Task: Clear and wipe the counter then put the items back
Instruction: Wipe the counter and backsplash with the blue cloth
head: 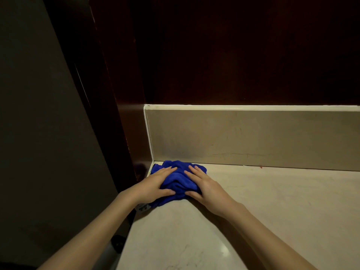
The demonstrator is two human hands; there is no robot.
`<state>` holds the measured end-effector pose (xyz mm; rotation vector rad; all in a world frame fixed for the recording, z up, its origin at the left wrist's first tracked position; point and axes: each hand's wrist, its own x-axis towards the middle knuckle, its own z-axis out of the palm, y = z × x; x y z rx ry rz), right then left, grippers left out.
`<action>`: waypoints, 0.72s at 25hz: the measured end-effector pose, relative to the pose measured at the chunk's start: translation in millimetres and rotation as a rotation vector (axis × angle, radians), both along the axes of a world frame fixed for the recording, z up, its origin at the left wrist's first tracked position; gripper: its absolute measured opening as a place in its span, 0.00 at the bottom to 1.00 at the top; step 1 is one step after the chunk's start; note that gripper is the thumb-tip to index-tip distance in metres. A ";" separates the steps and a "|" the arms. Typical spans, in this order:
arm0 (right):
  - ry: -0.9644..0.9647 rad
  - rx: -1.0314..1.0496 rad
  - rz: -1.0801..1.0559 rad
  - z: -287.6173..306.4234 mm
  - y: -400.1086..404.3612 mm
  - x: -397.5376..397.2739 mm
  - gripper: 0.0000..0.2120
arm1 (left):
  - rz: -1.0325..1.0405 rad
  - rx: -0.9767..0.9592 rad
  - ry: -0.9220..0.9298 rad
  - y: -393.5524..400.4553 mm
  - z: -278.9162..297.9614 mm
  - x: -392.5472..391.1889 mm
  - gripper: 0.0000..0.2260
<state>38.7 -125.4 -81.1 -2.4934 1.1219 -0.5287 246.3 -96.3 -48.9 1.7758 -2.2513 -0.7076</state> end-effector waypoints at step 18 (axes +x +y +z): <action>-0.031 0.055 0.001 2.4 23.4 -160.4 0.30 | 0.035 0.078 0.143 20.3 -2.4 -147.1 0.34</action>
